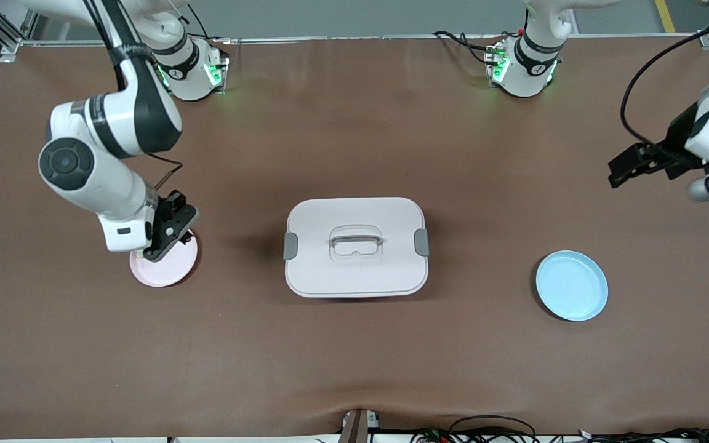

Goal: Transfer orange switch to right arm and place
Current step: 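Carry the switch with the right gripper to the pink plate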

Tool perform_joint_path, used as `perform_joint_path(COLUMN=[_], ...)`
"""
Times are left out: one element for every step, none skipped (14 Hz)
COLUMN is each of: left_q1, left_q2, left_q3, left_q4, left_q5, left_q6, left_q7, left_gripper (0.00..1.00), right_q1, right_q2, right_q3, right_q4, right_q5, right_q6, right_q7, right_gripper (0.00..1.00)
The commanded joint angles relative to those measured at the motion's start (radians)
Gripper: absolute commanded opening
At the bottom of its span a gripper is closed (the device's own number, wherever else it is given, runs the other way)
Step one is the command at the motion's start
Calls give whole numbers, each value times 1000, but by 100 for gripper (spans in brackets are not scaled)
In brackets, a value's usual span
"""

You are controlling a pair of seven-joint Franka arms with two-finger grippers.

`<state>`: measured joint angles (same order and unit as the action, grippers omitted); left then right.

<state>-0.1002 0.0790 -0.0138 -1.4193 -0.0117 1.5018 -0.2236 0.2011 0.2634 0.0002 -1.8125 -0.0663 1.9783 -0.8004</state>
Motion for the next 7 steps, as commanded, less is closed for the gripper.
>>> perform_joint_path(left_q1=[-87, -82, -79, -79, -82, -84, -84], left_q2=[-86, -96, -99, -100, -99, -99, -99], left_q3=[95, 89, 77, 68, 65, 64, 64], left_q4=[-121, -136, -141, -141, -141, -139, -138], left_q5=[-30, -27, -25, -21, -17, -17, -16], left_q6=[17, 21, 23, 23, 23, 23, 28], left_q7=[46, 46, 46, 46, 44, 44, 46], left_gripper=[100, 100, 100, 100, 100, 100, 100], right_q1=[-37, -45, -51, -54, -55, -55, -54], right_q2=[48, 65, 77, 91, 102, 115, 128], right_q3=[17, 17, 17, 17, 17, 17, 17], right_q4=[-1, -2, -7, -7, -8, -8, -8], right_q5=[-88, -111, -125, -145, -171, -194, -210], right_q6=[33, 49, 59, 72, 91, 94, 97], right_q7=[-159, -180, -189, -203, -212, -236, -259], right_gripper=[0, 0, 0, 0, 0, 0, 0])
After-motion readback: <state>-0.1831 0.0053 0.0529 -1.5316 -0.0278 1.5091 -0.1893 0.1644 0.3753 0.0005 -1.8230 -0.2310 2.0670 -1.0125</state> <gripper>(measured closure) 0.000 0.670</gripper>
